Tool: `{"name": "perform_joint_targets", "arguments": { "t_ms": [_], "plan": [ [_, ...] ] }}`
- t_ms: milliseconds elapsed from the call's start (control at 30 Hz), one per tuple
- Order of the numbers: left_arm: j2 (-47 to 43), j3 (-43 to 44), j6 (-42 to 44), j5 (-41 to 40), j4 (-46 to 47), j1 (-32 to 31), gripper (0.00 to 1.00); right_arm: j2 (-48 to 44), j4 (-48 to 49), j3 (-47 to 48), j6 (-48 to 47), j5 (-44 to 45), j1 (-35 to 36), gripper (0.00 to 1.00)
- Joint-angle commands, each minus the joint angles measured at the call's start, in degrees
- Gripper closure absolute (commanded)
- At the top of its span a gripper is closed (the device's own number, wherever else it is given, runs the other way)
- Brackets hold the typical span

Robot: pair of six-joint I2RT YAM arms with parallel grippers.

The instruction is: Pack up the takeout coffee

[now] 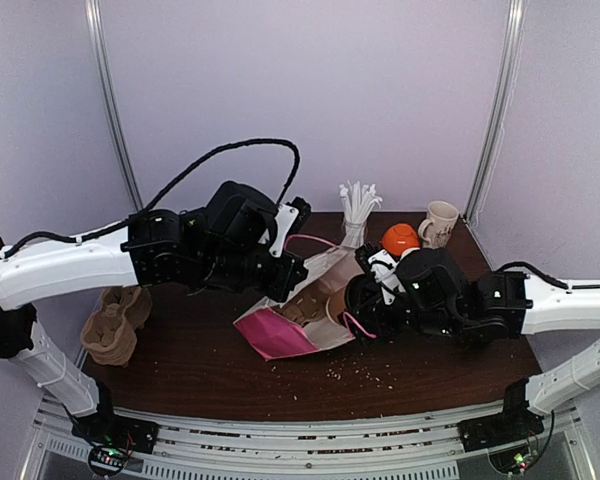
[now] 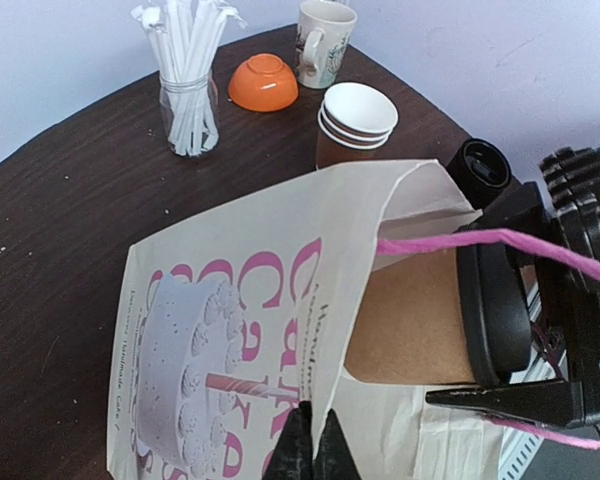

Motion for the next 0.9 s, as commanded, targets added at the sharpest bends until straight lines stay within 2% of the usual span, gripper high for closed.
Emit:
{"name": "perform_joint_targets", "arguments": {
  "t_ms": [0, 100, 367, 633, 867],
  "plan": [
    [2.15, -1.20, 3.62, -0.50, 3.81, -3.49, 1.00, -0.87, 5.53, -4.18, 1.73, 2.72, 0.66, 0.15],
    [3.00, -1.20, 5.10, -2.91, 3.64, -6.35, 1.00, -0.89, 6.93, -5.68, 1.72, 3.60, 1.51, 0.15],
    [3.08, -2.22, 1.08, -1.81, 3.70, -6.74, 1.00, -4.47, 16.90, -9.92, 2.10, 7.63, 1.84, 0.15],
    [3.74, 0.59, -0.23, -0.49, 5.58, -6.74, 1.00, -1.53, 24.73, -11.17, 2.60, 9.40, 1.94, 0.15],
    [2.67, 1.56, -2.87, -0.16, 9.72, -6.65, 1.00, 1.58, 26.67, -10.85, 4.45, 9.31, 1.81, 0.15]
  ]
}}
